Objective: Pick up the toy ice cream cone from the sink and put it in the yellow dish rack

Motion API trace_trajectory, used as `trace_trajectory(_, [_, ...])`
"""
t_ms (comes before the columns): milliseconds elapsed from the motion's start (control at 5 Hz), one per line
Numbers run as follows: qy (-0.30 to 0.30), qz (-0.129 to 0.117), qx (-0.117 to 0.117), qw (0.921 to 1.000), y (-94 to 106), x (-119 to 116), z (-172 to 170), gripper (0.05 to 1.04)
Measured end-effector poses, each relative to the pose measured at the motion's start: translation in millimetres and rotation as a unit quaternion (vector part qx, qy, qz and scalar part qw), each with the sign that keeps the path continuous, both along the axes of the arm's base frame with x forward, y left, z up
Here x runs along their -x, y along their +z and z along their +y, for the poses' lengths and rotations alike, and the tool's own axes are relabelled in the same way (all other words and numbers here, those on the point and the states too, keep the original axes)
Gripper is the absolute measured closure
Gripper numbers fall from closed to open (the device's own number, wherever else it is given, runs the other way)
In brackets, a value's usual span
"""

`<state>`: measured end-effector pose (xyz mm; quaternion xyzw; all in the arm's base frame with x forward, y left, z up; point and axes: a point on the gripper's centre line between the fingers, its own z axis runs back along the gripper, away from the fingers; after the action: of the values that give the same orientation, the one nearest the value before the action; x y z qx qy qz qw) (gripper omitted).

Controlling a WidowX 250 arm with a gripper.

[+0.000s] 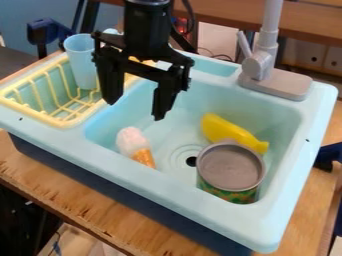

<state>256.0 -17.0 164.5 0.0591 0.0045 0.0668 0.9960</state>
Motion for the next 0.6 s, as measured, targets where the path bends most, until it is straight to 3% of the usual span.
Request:
trace_trajectory(200, [0.036,-0.007,-0.001,0.9993,-3.9,-3,3,0.075])
trace_trajectory(400, [0.066,0.013,-0.011,0.9977,-16.5,-5,4,0.076])
trace_trajectory(600, [0.089,0.028,-0.006,0.9956,-26.1,-7,1,0.075])
